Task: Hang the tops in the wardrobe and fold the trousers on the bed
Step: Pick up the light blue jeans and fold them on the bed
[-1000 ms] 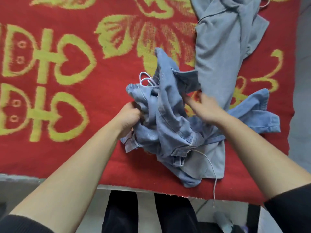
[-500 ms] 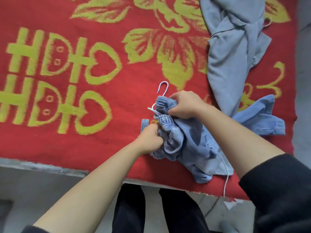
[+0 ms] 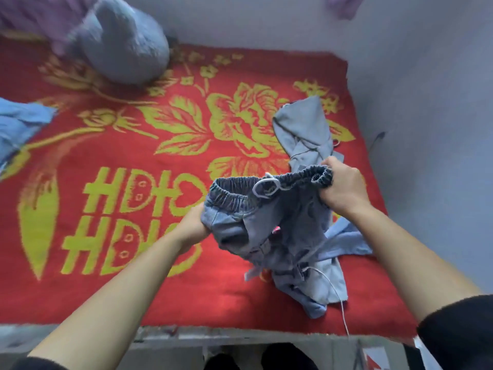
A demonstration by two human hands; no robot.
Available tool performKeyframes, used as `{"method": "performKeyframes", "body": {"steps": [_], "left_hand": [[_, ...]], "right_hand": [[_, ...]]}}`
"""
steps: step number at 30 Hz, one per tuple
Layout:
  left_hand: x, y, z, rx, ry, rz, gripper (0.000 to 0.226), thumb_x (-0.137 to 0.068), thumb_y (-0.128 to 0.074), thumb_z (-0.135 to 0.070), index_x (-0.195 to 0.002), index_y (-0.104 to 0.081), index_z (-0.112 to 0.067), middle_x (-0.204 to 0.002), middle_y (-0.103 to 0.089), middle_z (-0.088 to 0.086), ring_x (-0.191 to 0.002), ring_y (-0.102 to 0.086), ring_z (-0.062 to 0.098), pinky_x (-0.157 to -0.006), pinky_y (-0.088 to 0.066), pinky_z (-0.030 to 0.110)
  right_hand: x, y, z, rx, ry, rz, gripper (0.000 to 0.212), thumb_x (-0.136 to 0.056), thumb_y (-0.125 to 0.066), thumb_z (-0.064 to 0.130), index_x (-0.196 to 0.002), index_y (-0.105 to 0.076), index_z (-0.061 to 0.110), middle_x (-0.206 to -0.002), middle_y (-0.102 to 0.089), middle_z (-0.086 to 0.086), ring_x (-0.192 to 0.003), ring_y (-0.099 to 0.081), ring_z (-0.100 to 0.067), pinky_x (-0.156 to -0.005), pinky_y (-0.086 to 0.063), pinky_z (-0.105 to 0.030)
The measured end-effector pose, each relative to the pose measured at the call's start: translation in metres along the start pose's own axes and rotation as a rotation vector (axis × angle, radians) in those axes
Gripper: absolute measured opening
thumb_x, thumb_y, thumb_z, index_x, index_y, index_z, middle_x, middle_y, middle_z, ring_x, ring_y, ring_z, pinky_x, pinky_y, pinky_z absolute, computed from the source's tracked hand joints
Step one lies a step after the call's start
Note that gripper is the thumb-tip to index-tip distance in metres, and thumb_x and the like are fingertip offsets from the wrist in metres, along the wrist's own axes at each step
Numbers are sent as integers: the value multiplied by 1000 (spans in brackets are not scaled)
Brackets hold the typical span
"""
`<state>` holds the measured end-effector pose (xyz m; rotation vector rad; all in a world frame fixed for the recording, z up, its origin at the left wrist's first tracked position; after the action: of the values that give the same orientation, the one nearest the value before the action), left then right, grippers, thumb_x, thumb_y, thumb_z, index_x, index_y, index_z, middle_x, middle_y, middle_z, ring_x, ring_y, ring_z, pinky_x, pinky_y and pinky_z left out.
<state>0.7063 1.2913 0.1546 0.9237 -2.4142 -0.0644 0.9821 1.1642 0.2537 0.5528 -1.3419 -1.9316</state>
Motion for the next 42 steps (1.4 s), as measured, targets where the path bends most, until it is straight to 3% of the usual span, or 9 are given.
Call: {"method": "performKeyframes", "body": {"steps": [5, 10, 15, 21, 28, 30, 32, 36, 42], "left_hand": [[35, 69, -59, -12, 14, -196, 13, -96, -54, -26, -107, -54, -18, -112, -63, 9, -91, -59, 17, -80, -50, 37], [89, 69, -113, -29, -16, -22, 86, -63, -47, -91, -119, -54, -26, -112, -62, -1, -93, -61, 18, -74, -51, 36], [125, 44, -142, -541, -196, 14, 108, -51, -61, -91, -137, -45, -27, -123, -56, -10, -110, -56, 9, -91, -46, 28], [163, 33, -201, -488, -436, -409, 98, -53, -47, -98, -125, -42, -33, -116, -49, -12, -106, -54, 13, -89, -49, 39], [187, 4, -251, -700, -651, -518, 142, -39, -58, -97, -150, 4, -35, -159, -12, 2, -145, -17, 24, -114, -32, 45], [184, 0, -257, -720, -624, -543, 137, -45, -65, -89, -152, 4, -37, -162, 0, 6, -148, -8, 27, -117, -25, 46], [184, 10, -268, -718, -680, -647, 103, -63, -71, -64, -149, -25, -31, -157, -18, 10, -142, -23, 30, -111, -34, 44], [200, 71, -303, -527, -884, -912, 25, -75, -53, -13, -100, -58, -14, -92, -64, 9, -85, -62, 36, -70, -49, 41], [199, 121, -346, -613, -740, -750, 38, -72, -48, -11, -107, -36, -21, -85, -60, 10, -80, -59, 34, -76, -49, 46]], "right_hand": [[21, 75, 70, -187, 53, -45, 17, -79, -65, 11, -80, -50, 19, -68, -55, 5, -67, -47, -20, -60, -30, -32], [33, 114, 108, -220, 36, -72, 9, -73, -59, 6, -81, -57, 4, -74, -64, -10, -74, -58, -29, -65, -47, -39], [40, 165, 141, -382, -11, -180, 20, -72, -59, 8, -91, -65, 12, -85, -68, -5, -84, -58, -27, -74, -48, -34], [43, 216, 164, -624, -19, -322, 25, -67, -56, 12, -90, -66, 15, -84, -70, 2, -85, -64, -20, -73, -52, -29], [50, 262, 189, -934, 58, -331, 45, -64, -61, 12, -107, -55, 25, -94, -70, -4, -90, -68, -21, -78, -61, -45], [51, 277, 192, -970, 102, -329, 48, -65, -65, 8, -109, -53, 24, -94, -70, -5, -90, -68, -22, -74, -62, -44], [53, 297, 190, -963, 175, -351, 47, -67, -66, 6, -109, -53, 23, -89, -71, -6, -86, -70, -23, -70, -62, -43], [57, 339, 169, -683, 377, -470, 62, -74, -60, 0, -126, -51, 33, -83, -64, 1, -73, -63, -17, -65, -51, -20], [40, 319, 133, -158, 557, -156, 69, -70, -55, 2, -130, -51, 36, -114, -60, -7, -103, -56, -25, -88, -46, -29]]}}
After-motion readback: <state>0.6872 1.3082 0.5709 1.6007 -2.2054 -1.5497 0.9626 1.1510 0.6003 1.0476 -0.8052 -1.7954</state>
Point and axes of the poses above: each hand's wrist, its own x-axis away from the middle knuckle, its own y-axis out of the back of the hand, z = x × y, the point moved 4 cm from there along -x, towards the middle knuckle
